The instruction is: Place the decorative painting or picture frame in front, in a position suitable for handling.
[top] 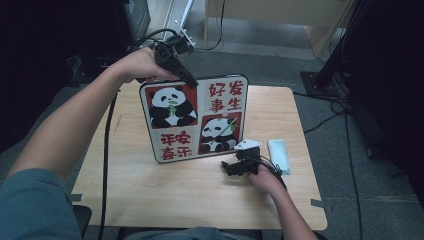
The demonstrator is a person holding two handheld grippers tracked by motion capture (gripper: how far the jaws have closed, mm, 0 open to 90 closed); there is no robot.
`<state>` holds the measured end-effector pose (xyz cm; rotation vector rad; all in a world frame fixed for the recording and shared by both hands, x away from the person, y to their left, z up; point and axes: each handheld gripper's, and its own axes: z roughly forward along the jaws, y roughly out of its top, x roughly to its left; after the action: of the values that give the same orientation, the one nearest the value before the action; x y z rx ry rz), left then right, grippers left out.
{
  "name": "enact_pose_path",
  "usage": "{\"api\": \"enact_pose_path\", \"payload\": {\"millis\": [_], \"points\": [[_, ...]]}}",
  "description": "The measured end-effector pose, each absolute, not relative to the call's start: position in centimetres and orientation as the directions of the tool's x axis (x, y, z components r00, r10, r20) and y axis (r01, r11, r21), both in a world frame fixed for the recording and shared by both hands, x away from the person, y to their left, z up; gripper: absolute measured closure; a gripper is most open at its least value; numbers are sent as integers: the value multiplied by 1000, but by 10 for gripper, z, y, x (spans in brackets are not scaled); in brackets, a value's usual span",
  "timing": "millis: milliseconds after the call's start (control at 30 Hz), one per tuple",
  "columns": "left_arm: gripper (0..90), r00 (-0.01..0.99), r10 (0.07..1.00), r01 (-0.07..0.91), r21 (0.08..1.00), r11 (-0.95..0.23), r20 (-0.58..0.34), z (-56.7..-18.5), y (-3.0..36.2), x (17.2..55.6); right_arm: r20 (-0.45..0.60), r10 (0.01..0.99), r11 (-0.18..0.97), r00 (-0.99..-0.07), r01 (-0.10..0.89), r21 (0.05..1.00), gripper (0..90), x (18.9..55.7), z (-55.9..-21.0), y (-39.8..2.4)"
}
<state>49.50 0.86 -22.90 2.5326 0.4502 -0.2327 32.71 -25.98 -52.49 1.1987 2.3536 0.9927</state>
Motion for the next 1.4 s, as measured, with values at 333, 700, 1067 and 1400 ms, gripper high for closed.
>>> {"api": "enact_pose_path", "payload": {"millis": [333, 700, 1067, 1400], "points": [[509, 927, 293, 375, 549, -747, -234, -227, 44, 480, 29, 800, 408, -599, 580, 705, 0, 327, -525, -260], [433, 923, 335, 367, 685, -630, -187, -231, 99, 457, 27, 802, 407, -597, 578, 707, 0, 326, -525, -260], [373, 905, 386, 382, 738, -556, -178, -261, 137, 435, 28, 827, 380, -561, 595, 708, 0, 324, -525, -259], [364, 892, 423, 381, 764, -521, -156, -291, 150, 419, 30, 834, 372, -551, 601, 708, 0, 323, -525, -258]]}}
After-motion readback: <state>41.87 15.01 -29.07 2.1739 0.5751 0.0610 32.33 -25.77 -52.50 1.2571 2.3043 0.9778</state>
